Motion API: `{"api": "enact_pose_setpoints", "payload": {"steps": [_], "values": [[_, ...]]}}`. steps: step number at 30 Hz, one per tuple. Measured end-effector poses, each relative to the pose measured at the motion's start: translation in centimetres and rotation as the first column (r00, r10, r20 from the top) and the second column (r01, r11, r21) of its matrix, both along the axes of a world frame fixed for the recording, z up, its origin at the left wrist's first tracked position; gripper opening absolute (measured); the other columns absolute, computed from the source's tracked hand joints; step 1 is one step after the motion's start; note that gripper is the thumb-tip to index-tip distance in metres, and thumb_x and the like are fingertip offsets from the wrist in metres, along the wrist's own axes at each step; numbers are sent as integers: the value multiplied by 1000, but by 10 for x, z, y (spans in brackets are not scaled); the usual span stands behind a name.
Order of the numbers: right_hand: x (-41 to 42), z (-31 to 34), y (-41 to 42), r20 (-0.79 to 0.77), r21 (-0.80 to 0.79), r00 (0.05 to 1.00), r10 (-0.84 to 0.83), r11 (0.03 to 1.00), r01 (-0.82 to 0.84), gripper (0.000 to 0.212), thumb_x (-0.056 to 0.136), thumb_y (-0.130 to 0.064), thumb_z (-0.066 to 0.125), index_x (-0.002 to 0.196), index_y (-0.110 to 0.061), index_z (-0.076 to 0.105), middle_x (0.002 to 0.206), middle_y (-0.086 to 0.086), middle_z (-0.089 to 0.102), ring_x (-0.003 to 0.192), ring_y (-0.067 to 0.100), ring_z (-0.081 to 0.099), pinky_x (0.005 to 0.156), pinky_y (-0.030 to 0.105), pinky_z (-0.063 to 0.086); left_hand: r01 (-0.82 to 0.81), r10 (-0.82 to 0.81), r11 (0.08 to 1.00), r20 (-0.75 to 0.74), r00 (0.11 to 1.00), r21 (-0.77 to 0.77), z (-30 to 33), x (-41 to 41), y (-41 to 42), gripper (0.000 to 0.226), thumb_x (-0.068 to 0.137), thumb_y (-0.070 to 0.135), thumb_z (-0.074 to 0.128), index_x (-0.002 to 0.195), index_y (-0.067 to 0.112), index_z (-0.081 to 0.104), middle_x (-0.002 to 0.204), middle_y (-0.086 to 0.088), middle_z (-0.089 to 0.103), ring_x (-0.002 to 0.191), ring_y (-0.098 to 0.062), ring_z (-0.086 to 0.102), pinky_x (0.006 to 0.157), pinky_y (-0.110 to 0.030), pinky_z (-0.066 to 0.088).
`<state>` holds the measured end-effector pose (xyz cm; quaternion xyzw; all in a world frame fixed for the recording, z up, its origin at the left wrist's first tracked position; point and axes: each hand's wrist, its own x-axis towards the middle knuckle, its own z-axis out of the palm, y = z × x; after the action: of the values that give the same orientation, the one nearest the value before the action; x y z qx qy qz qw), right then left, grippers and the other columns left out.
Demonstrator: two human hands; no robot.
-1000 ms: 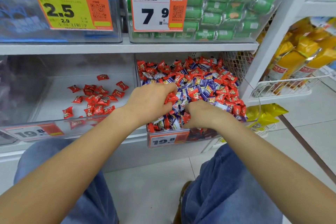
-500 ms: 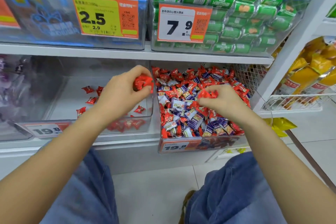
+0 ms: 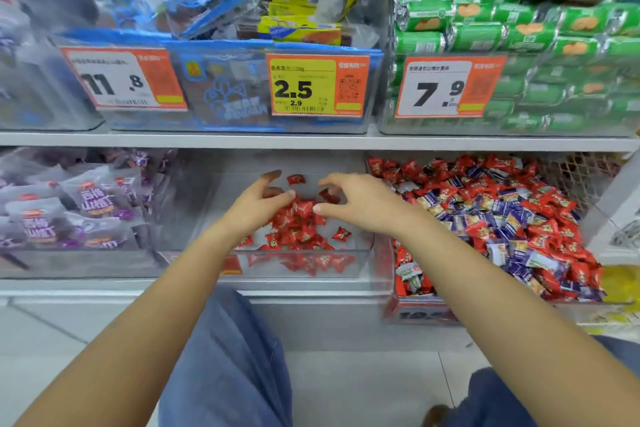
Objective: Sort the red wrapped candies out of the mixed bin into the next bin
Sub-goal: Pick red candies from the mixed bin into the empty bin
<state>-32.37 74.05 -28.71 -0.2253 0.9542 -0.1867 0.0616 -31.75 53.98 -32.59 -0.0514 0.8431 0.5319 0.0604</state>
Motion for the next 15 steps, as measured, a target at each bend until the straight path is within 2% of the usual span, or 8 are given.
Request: {"api": "enact_pose_setpoints", "payload": {"steps": [2, 4, 7, 9, 10, 12, 15], "values": [[10, 7, 14, -105, -47, 994, 8, 999, -13, 43, 90, -44, 56, 127, -22, 56, 126, 1, 61, 117, 19, 55, 96, 36, 44, -82, 81, 997, -56, 995, -12, 0, 0, -2, 38, 92, 26, 58, 129, 17, 54, 118, -4, 61, 99, -14, 58, 85, -25, 42], [25, 10, 38, -162, -114, 987, -19, 994, 1, 31, 92, -34, 55, 120, -20, 62, 120, -3, 64, 111, 15, 57, 93, 31, 44, -172, 163, 984, -130, 978, -56, -1, 1, 4, 22, 93, 20, 57, 112, 13, 65, 111, -5, 66, 103, -18, 60, 87, -28, 43], [52, 0, 82, -193, -193, 974, -117, 978, 79, 21, 93, -25, 55, 110, -21, 67, 109, -6, 67, 104, 12, 58, 90, 30, 45, -123, 105, 990, -206, 973, -74, -2, 9, 32, 10, 91, 18, 58, 97, 20, 66, 95, -1, 68, 98, -21, 63, 83, -28, 43], [65, -12, 107, -161, -210, 969, -187, 966, 151, 19, 94, -25, 54, 107, -22, 68, 107, -8, 66, 105, 11, 56, 89, 30, 44, -6, -8, 998, -226, 974, -63, -2, 16, 64, 18, 92, 23, 57, 108, 18, 64, 100, 1, 66, 102, -20, 61, 84, -26, 42], [70, -18, 118, -149, -196, 966, -213, 964, 182, 19, 95, -25, 53, 107, -22, 68, 107, -8, 65, 105, 12, 56, 89, 29, 44, 52, -64, 997, -223, 973, -58, -2, 19, 83, 29, 93, 28, 55, 120, 17, 59, 111, 0, 64, 110, -19, 58, 90, -26, 42], [76, -26, 138, -145, -162, 956, -257, 959, 233, 19, 95, -25, 53, 107, -23, 68, 106, -8, 65, 104, 13, 55, 86, 28, 43, 129, -142, 989, -197, 970, -78, -1, 26, 120, 53, 94, 39, 51, 140, 15, 41, 138, -2, 49, 128, -18, 44, 105, -31, 35], [74, -28, 158, -166, -186, 934, -316, 940, 285, 18, 94, -24, 55, 106, -23, 68, 102, -7, 64, 103, 13, 54, 82, 26, 39, 131, -159, 981, -206, 966, -145, -9, 34, 163, 65, 95, 38, 45, 149, 11, 20, 154, -8, 25, 141, -23, 24, 116, -37, 21]]}}
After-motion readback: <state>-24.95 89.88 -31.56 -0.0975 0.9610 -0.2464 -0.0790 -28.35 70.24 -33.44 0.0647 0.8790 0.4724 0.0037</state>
